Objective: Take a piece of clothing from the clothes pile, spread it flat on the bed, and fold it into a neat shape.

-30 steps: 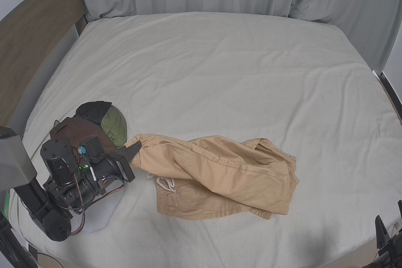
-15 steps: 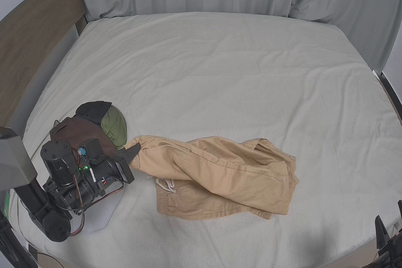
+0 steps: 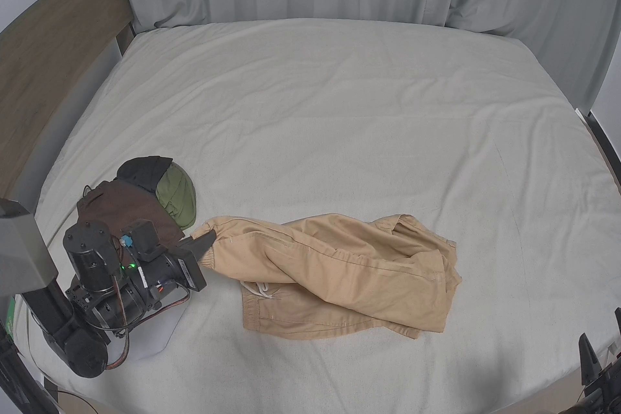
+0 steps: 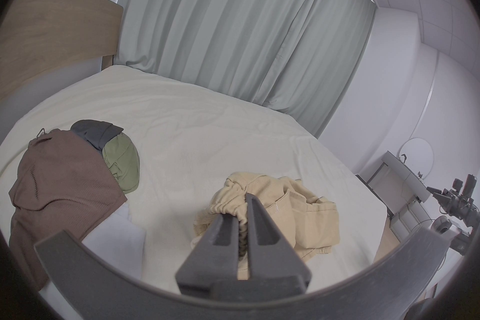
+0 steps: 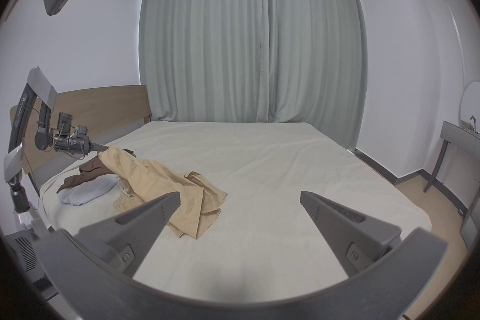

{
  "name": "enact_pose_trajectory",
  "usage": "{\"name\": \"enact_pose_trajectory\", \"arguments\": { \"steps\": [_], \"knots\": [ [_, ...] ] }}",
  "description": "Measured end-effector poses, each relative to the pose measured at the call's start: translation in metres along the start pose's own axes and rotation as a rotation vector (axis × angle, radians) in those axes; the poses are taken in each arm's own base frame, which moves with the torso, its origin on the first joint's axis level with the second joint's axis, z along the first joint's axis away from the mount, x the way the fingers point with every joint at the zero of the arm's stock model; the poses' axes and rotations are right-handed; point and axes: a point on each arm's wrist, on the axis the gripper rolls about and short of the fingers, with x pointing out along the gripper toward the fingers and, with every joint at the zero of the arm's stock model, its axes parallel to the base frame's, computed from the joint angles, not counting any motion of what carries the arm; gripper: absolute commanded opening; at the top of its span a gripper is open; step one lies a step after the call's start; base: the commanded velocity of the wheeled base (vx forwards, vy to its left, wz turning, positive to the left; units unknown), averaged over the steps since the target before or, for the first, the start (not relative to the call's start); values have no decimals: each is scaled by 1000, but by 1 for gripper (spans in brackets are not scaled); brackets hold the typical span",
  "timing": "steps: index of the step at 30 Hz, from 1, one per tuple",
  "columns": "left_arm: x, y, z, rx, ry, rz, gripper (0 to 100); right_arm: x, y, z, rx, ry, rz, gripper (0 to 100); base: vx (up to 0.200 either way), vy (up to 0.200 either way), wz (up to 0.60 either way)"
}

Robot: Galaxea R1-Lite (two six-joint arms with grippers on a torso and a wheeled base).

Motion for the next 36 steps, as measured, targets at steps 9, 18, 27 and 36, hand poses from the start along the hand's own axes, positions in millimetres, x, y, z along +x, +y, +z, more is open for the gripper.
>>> {"name": "enact_pose_trajectory", "arguments": {
  "steps": [9, 18, 27, 36],
  "knots": [
    [0, 0, 0, -1, 0, 0, 0, -9, -1, 50, -12, -166, -3, 100, 0, 0, 0],
    [0, 1, 1, -2, -6, 1, 0, 8, 0, 86, -20, -115, 73, 100, 0, 0, 0],
    [0, 4, 3, -4, -16, 16, 0, 33, 2, 91, 36, 26, 222, 100, 0, 0, 0],
    [0, 5, 4, -4, -19, 18, 0, 55, 4, 90, 66, 153, 343, 100, 0, 0, 0]
  ]
}}
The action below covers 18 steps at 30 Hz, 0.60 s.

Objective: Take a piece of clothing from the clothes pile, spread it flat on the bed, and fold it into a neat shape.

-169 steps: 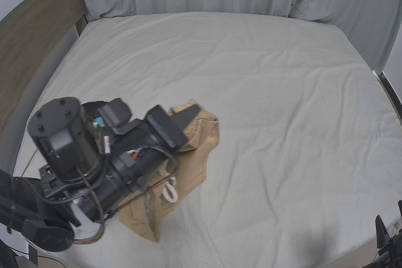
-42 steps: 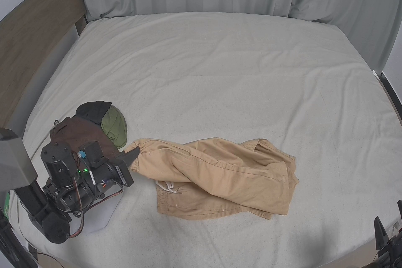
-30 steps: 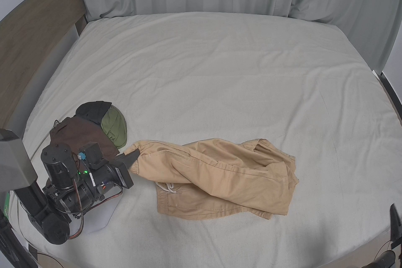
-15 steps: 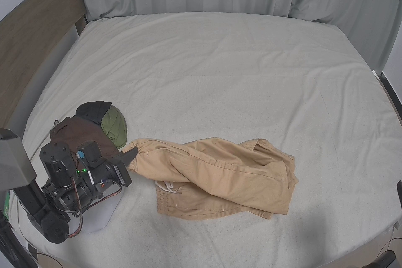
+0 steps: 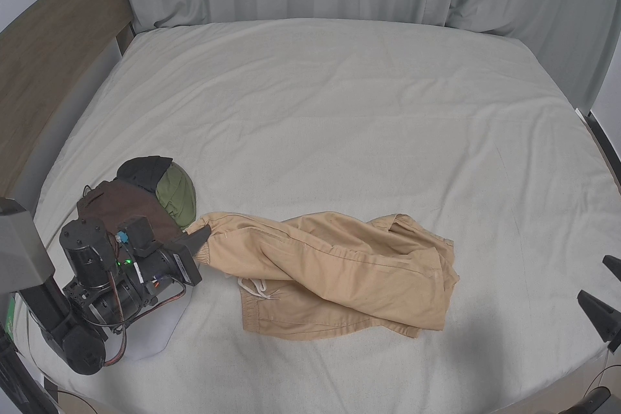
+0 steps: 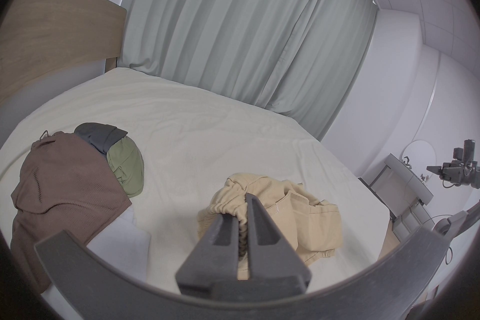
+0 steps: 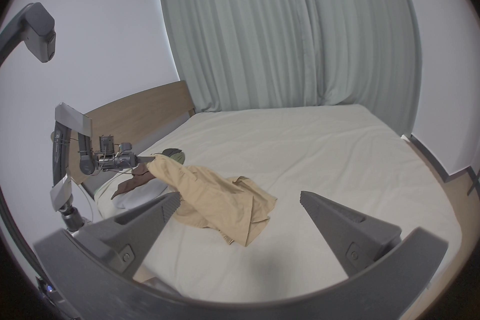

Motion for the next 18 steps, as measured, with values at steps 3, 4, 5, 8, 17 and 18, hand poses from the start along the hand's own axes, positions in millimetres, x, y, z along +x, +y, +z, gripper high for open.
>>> {"name": "enact_pose_trajectory", "arguments": {
  "steps": [3, 4, 5, 8, 17, 18],
  "knots": [
    [0, 0, 1, 1, -3, -1, 0, 6, -1, 1, 11, 29, 36, 100, 0, 0, 0],
    [0, 0, 1, 0, -2, -1, 0, 7, -2, 2, 14, 37, 45, 100, 0, 0, 0],
    [0, 0, 1, 0, -3, -1, 0, 9, -2, 3, 18, 44, 52, 100, 0, 0, 0],
    [0, 0, 0, 0, -2, -2, 0, 15, -4, 6, 27, 68, 72, 100, 0, 0, 0],
    [0, -1, -1, 0, 3, -3, 0, 37, -11, 12, 14, 149, 128, 100, 0, 0, 0],
    [0, -1, -1, 0, 3, -2, 0, 39, -11, 12, 9, 157, 139, 100, 0, 0, 0]
  ]
}}
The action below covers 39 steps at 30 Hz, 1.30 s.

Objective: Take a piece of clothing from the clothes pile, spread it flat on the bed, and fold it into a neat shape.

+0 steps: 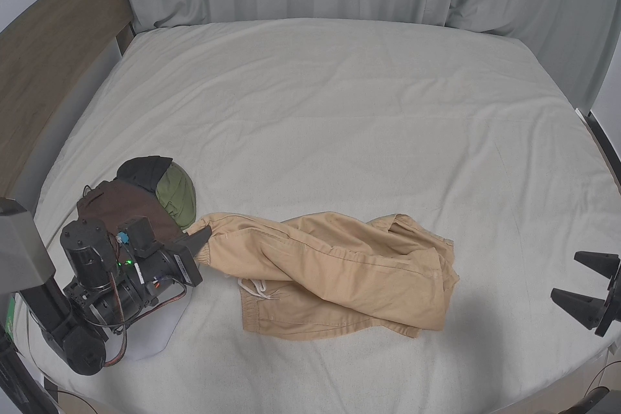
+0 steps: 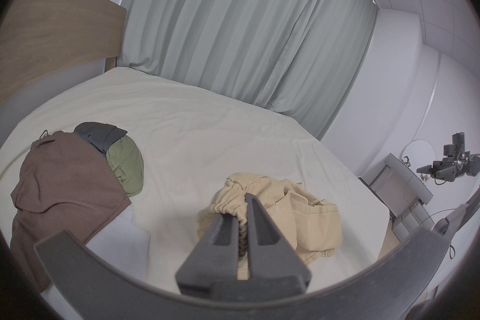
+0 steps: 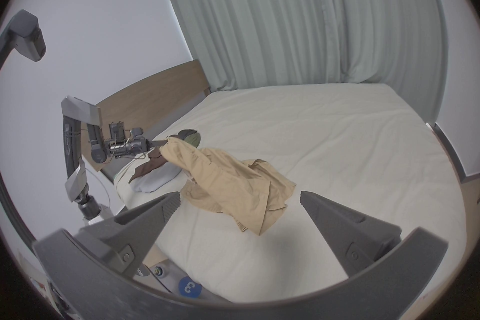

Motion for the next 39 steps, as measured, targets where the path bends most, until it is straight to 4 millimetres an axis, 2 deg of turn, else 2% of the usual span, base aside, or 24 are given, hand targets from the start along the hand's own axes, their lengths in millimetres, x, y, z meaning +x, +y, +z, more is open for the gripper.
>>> {"name": "enact_pose_trajectory", "arguments": {
  "steps": [9, 14, 21, 30, 39],
  "knots": [
    [1, -1, -1, 2, 2, -4, 0, 22, -9, 7, -35, -16, 91, 100, 0, 0, 0],
    [2, -3, -1, 2, 1, -14, 0, 30, -10, 3, 28, 12, 116, 100, 0, 0, 0],
    [5, -7, -4, 5, 12, -29, 0, 44, -9, 11, 52, 42, 175, 100, 0, 0, 0],
    [7, -7, -7, 3, 26, -31, 0, 60, -13, 5, 88, 119, 206, 100, 0, 0, 0],
    [9, -6, -8, 2, 27, -27, 0, 77, -19, 6, 162, 121, 208, 100, 0, 0, 0]
  ]
}}
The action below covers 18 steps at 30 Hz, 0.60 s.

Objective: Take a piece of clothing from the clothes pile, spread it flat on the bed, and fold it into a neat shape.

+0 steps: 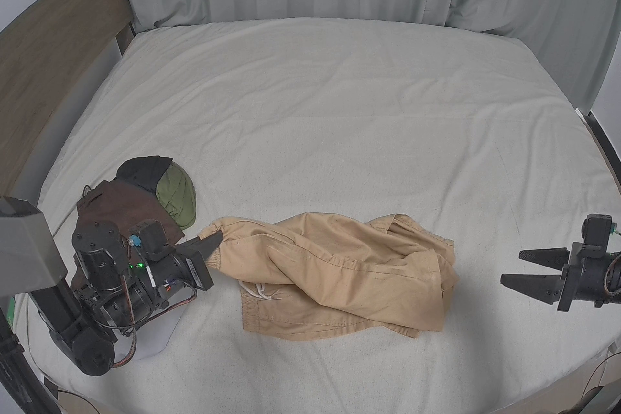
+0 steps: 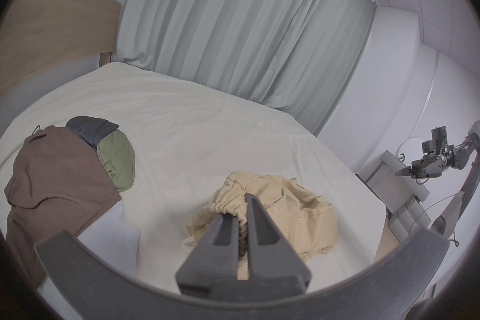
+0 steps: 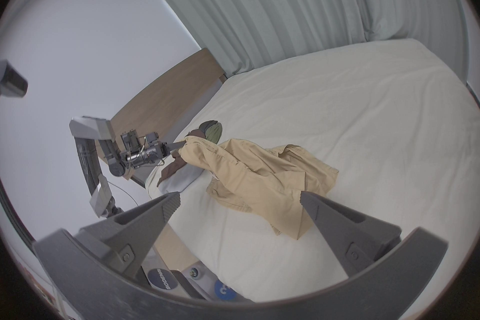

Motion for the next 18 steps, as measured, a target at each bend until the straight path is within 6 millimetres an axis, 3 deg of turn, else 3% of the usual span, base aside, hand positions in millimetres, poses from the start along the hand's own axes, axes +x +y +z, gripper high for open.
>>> {"name": "enact_pose_trajectory", "arguments": {
  "steps": [18],
  "knots": [
    [0, 2, 0, -2, -1, 6, 0, 28, -10, -2, 86, 10, 50, 100, 0, 0, 0]
  ]
}}
